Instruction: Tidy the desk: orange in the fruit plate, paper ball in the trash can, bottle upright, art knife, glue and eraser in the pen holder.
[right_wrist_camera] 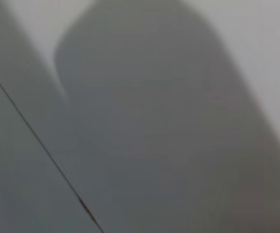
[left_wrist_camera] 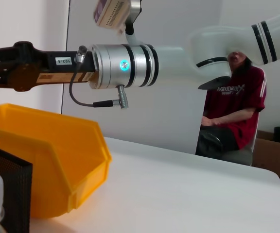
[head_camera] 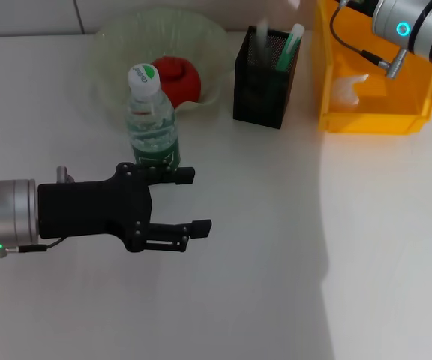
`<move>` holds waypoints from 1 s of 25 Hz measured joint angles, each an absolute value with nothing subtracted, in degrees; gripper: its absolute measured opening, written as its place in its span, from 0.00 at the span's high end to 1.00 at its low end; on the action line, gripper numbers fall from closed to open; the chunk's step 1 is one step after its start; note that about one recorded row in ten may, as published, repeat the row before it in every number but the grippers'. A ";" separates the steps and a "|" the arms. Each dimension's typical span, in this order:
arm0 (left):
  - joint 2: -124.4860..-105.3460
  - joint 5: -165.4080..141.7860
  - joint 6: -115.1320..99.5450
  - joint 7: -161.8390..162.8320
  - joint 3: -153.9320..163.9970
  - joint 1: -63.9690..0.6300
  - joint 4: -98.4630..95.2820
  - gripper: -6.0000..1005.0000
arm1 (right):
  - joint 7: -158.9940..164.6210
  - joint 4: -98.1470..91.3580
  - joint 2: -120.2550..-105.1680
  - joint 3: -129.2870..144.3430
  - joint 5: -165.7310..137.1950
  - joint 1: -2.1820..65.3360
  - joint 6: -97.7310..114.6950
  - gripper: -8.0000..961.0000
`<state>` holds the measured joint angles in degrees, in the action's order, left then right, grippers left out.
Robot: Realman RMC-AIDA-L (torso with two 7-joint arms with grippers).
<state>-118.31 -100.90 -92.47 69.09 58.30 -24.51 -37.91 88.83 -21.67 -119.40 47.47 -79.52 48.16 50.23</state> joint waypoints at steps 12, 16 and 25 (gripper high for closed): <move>-116.70 -101.06 -97.83 70.30 58.25 -24.26 -36.98 0.14 | 81.40 -30.98 -117.61 47.16 -76.49 24.47 93.06 0.33; -116.11 -101.02 -99.36 70.68 58.21 -24.25 -36.98 0.14 | 71.24 -26.96 -115.93 47.18 -83.64 15.98 103.23 0.20; -114.35 -101.09 -102.06 72.10 58.38 -24.83 -36.44 0.14 | 60.20 -23.52 -119.09 47.42 -97.60 13.17 106.69 0.15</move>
